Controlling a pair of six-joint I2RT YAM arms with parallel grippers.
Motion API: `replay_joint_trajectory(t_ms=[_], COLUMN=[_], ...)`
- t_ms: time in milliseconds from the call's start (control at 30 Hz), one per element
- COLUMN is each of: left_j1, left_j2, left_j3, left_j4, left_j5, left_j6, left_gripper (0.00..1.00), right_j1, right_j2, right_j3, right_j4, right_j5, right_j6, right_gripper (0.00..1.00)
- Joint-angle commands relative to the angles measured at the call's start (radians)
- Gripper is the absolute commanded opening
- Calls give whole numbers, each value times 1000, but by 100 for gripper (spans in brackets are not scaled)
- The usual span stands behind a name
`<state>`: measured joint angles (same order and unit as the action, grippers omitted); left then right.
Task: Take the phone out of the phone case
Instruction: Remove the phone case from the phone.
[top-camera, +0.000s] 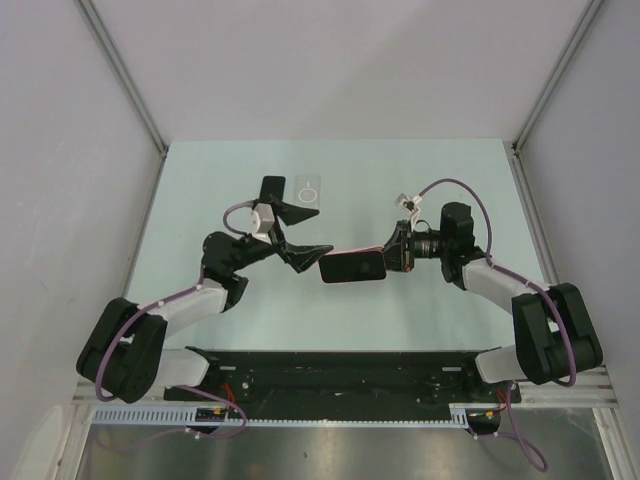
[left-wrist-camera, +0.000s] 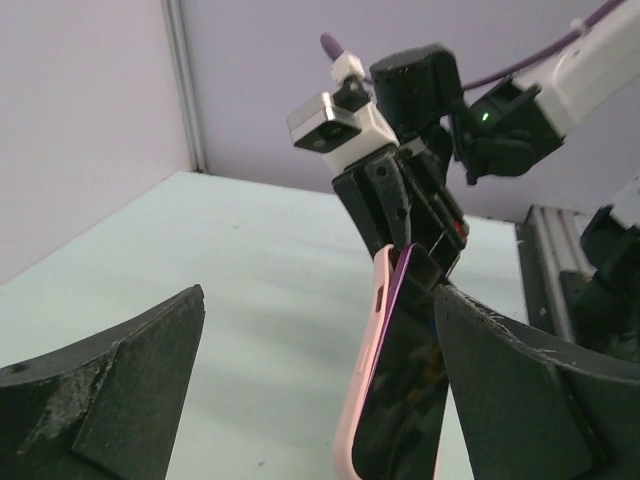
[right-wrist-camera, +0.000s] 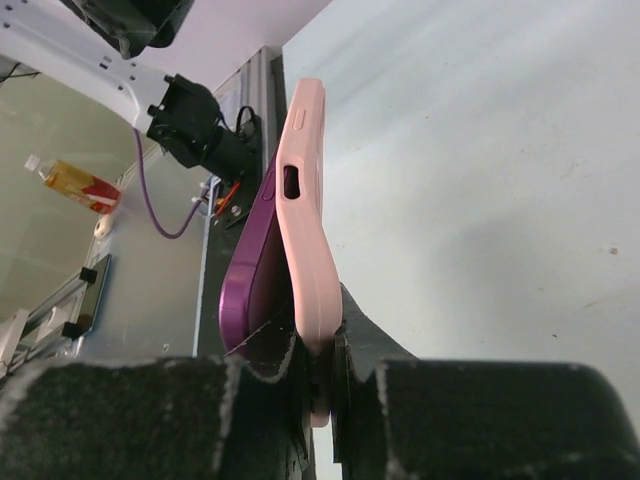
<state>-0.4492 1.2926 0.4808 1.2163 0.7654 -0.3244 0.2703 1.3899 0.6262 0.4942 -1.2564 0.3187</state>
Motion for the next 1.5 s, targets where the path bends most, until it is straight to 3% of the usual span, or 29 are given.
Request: replay_joint_trajectory(t_ms=[0,133,267,433,867,1467], left_j1=[7,6,3,-32,-307,-506], left_j2=[-44,-59,-81,-79,-6,119], left_j3=[80,166,206,252,259,334], left_j4=[-217,-504,-629,-756,-804,-804], left_j5=[12,5,-52,-225,-573,-732], left_j6=[251,381,530,591,903,929], left_gripper=[100,100,100,100,100,100], right_j1=[-29,-48,-52,-51,-65,-62], right_j2=[11,26,29,40,61,67], right_j3=[73,86,98,109,119,129], right_j4=[-55,-80,-124,-151,-138,-183], right_j5=[35,57,77,97,114,144], right_j6=[-41,-43,-75,-67,0,-32], right_gripper=[0,0,0,0,0,0])
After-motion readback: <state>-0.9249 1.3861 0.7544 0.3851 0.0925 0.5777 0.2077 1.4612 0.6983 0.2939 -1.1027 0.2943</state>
